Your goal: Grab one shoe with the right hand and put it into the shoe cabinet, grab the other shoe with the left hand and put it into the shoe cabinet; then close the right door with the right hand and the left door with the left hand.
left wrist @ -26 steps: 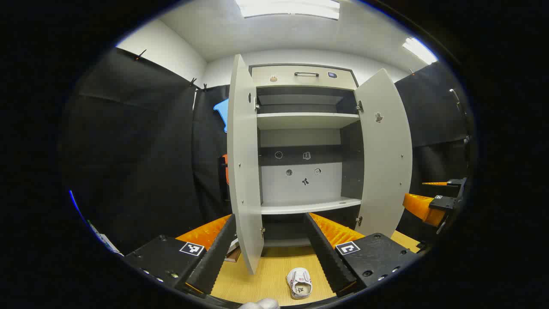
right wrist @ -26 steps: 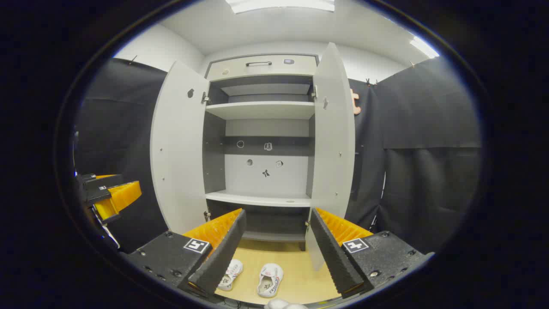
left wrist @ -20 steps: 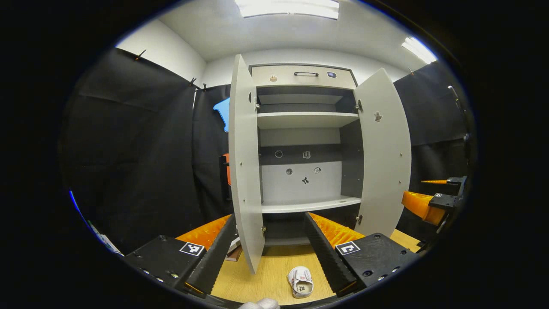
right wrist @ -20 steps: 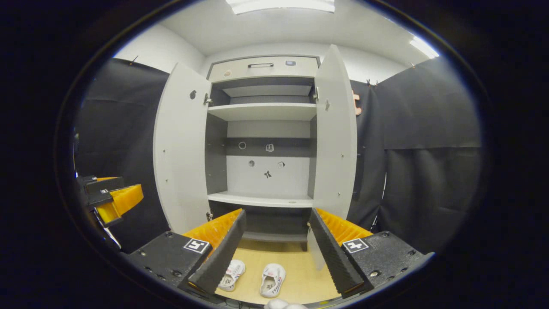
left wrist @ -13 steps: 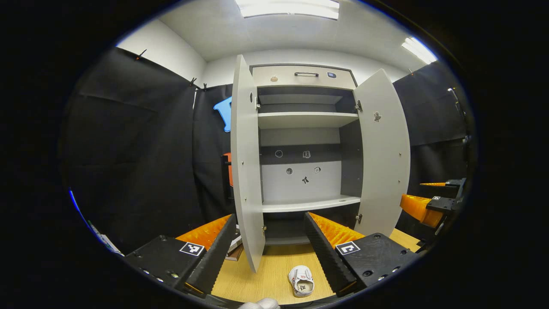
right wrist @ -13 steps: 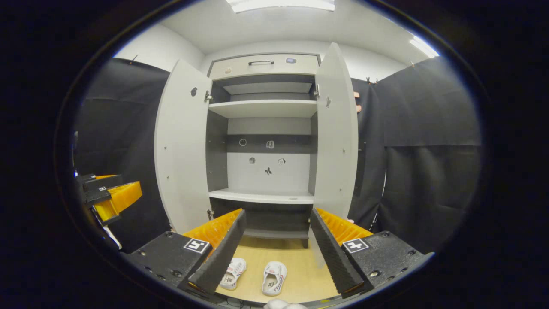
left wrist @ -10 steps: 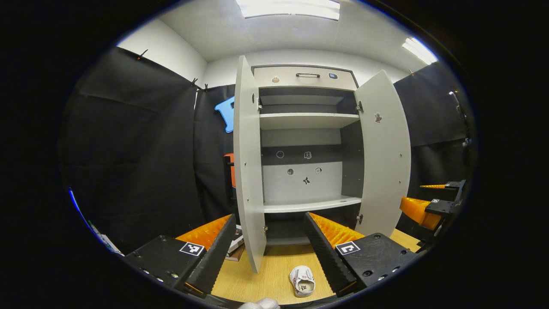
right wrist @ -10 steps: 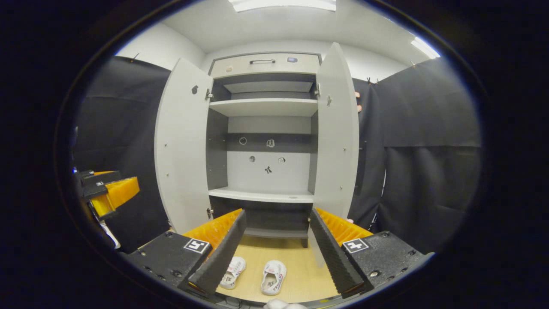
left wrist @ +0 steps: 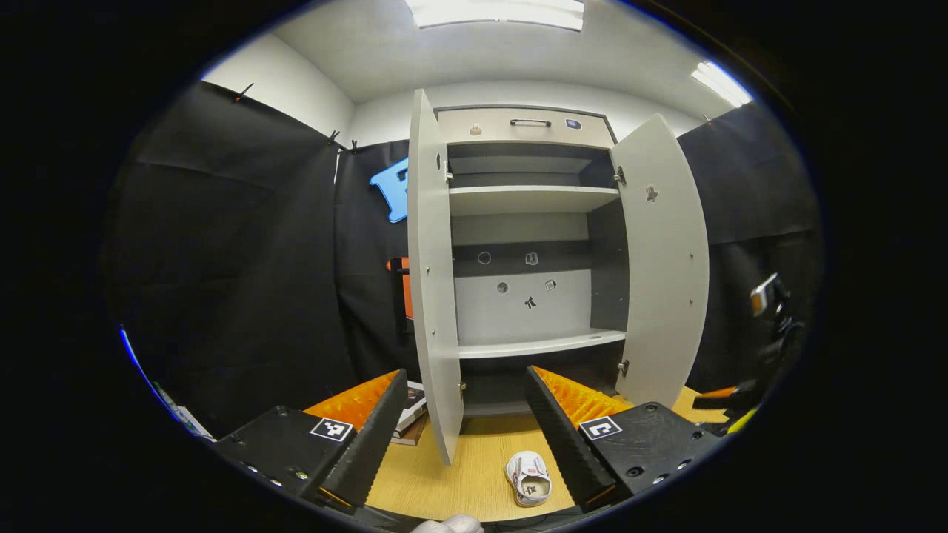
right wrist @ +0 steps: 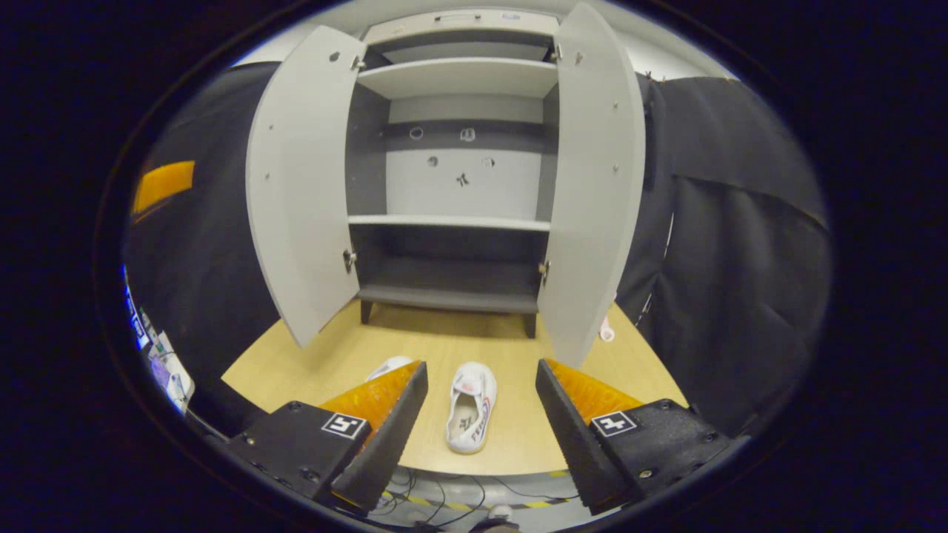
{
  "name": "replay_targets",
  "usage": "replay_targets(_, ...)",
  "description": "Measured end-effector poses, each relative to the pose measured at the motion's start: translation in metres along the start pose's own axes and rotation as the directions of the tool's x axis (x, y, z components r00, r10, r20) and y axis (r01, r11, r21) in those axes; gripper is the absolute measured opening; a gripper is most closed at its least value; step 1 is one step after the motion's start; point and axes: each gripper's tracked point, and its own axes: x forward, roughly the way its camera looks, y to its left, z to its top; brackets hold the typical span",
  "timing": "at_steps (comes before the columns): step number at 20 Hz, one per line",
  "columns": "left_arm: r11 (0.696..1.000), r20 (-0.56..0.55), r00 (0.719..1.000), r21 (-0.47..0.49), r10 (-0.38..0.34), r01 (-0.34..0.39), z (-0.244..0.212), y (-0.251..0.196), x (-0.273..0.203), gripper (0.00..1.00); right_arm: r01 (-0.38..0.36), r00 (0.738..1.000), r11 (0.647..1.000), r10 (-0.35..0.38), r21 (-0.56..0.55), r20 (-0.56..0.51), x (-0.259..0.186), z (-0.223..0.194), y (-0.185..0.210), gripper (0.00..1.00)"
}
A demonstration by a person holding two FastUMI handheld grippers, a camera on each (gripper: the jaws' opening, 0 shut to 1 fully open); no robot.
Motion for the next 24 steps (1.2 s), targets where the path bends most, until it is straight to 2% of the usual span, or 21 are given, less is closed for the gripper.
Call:
replay_targets(5, 1.0, -0.033, 0.999, 0.02, 0.003, -0.003, -0.014, 0.007, -0.002, 0.95, -0.021, 0.99, 0.999, 0.024, 0.026, -0.138, 0.023, -0.051, 0.014, 0.9)
replay_targets(11, 0.999, -0.035, 0.999, 0.034, 0.038, -0.037, -0.016, 0.011, -0.006, 0.95, -0.046, 0.975, 0.993, 0.068, 0.107, -0.213, 0.077, -0.079, 0.031, 0.68)
replay_targets(12, 0.999, -0.038, 0.998, 0.033, 0.041, -0.04, -0.016, 0.01, -0.006, 0.95, -0.038, 0.973, 0.993, 0.063, 0.111, -0.223, 0.086, -0.083, 0.031, 0.72)
replay_targets(13, 0.999, -0.044, 0.998, 0.032, 0.044, -0.043, -0.018, 0.009, -0.007, 0.95, -0.025, 0.972, 0.994, 0.048, 0.102, -0.228, 0.096, -0.086, 0.029, 0.71)
replay_targets(14, 0.998, -0.048, 0.998, 0.033, 0.05, -0.048, -0.018, 0.008, -0.006, 1.0, -0.029, 0.969, 0.994, 0.054, 0.106, -0.24, 0.105, -0.089, 0.029, 0.71)
replay_targets(15, 0.998, -0.053, 0.997, 0.034, 0.055, -0.054, -0.019, 0.009, -0.005, 0.95, -0.03, 0.963, 0.992, 0.061, 0.119, -0.262, 0.111, -0.092, 0.032, 0.69)
replay_targets(17, 0.997, -0.062, 0.996, 0.037, 0.068, -0.066, -0.02, 0.009, -0.004, 1.0, -0.016, 0.959, 0.99, 0.054, 0.14, -0.277, 0.127, -0.095, 0.033, 0.55)
replay_targets(18, 0.996, -0.065, 0.995, 0.041, 0.079, -0.076, -0.021, 0.011, -0.002, 0.96, -0.006, 0.956, 0.99, 0.047, 0.139, -0.29, 0.134, -0.098, 0.032, 0.61)
replay_targets(19, 0.995, -0.068, 0.994, 0.043, 0.089, -0.086, -0.022, 0.012, 0.0, 0.96, -0.014, 0.954, 0.988, 0.06, 0.155, -0.295, 0.139, -0.098, 0.035, 0.6)
replay_targets(21, 0.994, -0.079, 0.992, 0.047, 0.097, -0.094, -0.025, 0.011, 0.004, 0.96, 0.014, 0.959, 0.989, 0.029, 0.149, -0.283, 0.157, -0.095, 0.028, 0.57)
replay_targets(22, 0.994, -0.086, 0.991, 0.046, 0.104, -0.1, -0.027, 0.011, 0.007, 1.0, 0.026, 0.957, 0.988, 0.02, 0.152, -0.288, 0.164, -0.096, 0.027, 0.44)
replay_targets(23, 0.994, -0.096, 0.99, 0.044, 0.106, -0.102, -0.03, 0.01, 0.01, 0.96, 0.021, 0.954, 0.985, 0.032, 0.17, -0.299, 0.169, -0.099, 0.029, 0.36)
replay_targets(24, 0.994, -0.102, 0.989, 0.041, 0.107, -0.103, -0.032, 0.008, 0.013, 0.96, 0.022, 0.952, 0.982, 0.036, 0.187, -0.304, 0.171, -0.098, 0.029, 0.33)
